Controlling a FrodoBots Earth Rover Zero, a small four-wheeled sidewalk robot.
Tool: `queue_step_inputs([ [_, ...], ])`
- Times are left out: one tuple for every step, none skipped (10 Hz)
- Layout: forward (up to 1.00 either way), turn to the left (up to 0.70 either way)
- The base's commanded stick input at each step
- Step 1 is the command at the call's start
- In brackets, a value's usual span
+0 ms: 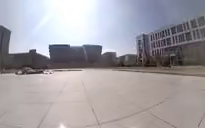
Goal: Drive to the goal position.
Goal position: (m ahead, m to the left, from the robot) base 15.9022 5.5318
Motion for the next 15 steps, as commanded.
queue_step_inputs([
  [0.70, 0.00],
  [0.70, 0.00],
  [0.70, 0.00],
  [0.70, 0.00],
  [0.70, 0.00],
  [0.70, 0.00],
  [0.70, 0.00],
  [0.70, 0.00],
  [0.70, 0.00],
  [0.70, 0.00],
  [0.70, 0.00],
  [0.70, 0.00],
  [0.70, 0.00],
  [0.70, 0.00],
  [0.70, 0.00],
])
